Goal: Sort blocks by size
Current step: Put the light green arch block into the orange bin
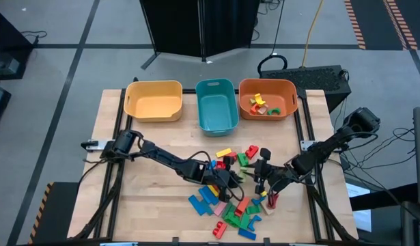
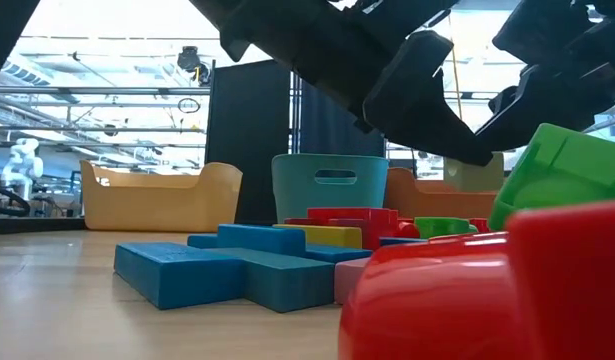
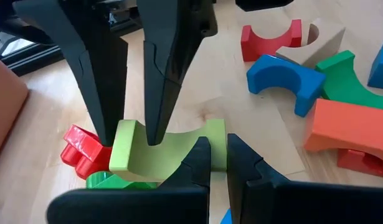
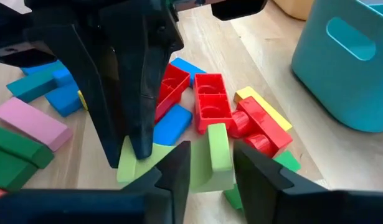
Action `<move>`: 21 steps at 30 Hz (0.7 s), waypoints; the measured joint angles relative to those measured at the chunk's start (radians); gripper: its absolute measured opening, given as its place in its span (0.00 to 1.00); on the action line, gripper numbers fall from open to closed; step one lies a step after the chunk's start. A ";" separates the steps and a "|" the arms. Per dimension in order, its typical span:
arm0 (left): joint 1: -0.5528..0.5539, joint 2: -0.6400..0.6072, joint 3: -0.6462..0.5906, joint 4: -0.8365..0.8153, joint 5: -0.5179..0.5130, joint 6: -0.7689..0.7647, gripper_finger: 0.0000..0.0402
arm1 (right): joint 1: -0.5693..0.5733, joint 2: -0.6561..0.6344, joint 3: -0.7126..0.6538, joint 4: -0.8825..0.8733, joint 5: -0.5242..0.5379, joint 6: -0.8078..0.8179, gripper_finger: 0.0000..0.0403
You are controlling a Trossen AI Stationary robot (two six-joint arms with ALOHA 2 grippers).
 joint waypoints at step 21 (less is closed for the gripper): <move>-0.001 -0.010 0.000 0.002 0.002 -0.002 0.09 | 0.000 -0.002 0.000 0.000 0.004 0.004 0.05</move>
